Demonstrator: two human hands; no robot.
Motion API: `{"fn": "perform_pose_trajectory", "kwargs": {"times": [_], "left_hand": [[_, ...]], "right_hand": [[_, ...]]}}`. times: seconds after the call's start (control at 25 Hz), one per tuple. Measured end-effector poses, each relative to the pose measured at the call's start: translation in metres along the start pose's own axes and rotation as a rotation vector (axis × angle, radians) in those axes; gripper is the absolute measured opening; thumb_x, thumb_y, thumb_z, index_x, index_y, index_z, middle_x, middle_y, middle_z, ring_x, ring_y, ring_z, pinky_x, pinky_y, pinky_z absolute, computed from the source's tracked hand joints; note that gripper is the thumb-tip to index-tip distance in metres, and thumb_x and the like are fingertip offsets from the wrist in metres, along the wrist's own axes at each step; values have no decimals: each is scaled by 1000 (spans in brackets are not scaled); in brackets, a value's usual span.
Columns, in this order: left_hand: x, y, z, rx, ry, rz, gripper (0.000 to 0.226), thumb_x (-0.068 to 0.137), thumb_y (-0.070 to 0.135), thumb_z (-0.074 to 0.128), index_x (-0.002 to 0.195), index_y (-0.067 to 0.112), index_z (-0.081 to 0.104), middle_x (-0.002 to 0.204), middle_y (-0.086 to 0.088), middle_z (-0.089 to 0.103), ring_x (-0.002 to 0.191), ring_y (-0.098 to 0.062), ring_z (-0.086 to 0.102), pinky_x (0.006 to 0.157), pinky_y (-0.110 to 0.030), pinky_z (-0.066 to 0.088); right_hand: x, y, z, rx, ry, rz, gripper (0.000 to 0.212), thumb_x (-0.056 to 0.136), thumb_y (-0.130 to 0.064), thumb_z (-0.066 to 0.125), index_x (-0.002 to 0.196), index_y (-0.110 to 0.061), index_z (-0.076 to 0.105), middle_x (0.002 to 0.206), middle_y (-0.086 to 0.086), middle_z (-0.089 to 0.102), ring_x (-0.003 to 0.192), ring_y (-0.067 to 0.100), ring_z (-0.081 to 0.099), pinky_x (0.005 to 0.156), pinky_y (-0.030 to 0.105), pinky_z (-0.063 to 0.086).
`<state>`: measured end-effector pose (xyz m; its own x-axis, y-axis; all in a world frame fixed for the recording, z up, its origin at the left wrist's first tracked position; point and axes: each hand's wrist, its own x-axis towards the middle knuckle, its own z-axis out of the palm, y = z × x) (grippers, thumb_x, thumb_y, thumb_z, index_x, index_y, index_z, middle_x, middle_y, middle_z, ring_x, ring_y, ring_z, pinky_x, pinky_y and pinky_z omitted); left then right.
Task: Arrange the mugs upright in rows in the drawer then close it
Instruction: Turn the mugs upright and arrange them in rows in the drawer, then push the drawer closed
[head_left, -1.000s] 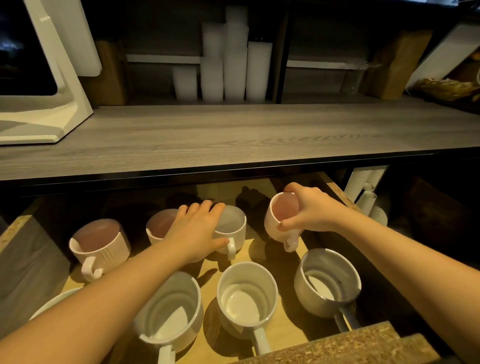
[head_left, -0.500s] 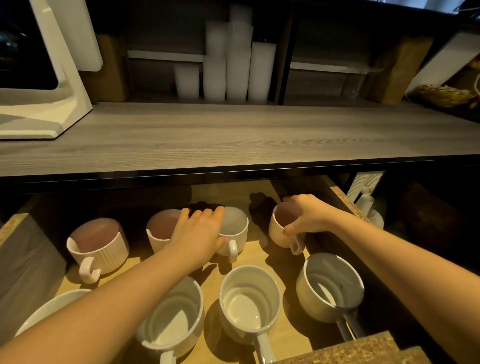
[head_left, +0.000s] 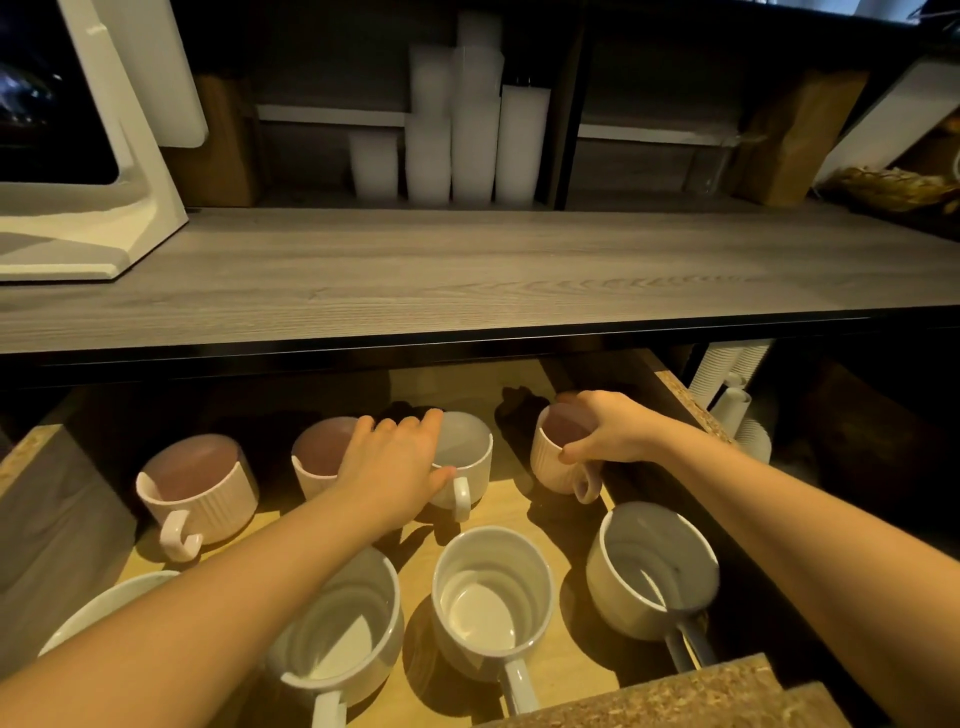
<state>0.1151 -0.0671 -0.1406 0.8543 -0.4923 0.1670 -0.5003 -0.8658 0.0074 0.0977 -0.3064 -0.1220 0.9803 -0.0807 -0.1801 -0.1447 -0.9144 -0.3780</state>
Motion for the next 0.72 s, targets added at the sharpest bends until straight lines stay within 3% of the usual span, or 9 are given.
{"fn": "perform_pose_trajectory", "kwargs": {"times": [0.08,0.4,0.56,0.72], "left_hand": [[3,-2,-12,-57,-67,13,57,91,46,48,139,21,32,133,-2,54,119,-21,52,101,-37,38],[-40,1,-78,63,-155,91,41,93,41,45,130,24,45,120,0,59,101,-16,59,81,-29,51],[-93,6,-117,59,-105,94,42,94,44,41,132,26,42,127,1,57,109,-17,57,88,-37,51],[-160,14,-132,-57,-19,78,47,94,45,41,139,32,35,138,8,50,118,-11,53,95,-31,49]], "right_hand": [[-2,-7,-4,-79,4,-60,66,84,-29,65,141,-16,36,138,7,48,121,24,51,85,24,47],[-58,-72,-25,-228,-105,-221,51,90,-35,56,138,-26,41,139,1,50,121,22,52,91,31,48],[-113,-105,-29,-85,-176,-317,49,90,-38,55,136,-29,42,137,-3,52,115,16,55,88,27,49],[-173,-120,-15,-7,-111,-422,42,93,-36,50,135,-31,43,132,-6,55,110,8,55,80,17,48]]}}
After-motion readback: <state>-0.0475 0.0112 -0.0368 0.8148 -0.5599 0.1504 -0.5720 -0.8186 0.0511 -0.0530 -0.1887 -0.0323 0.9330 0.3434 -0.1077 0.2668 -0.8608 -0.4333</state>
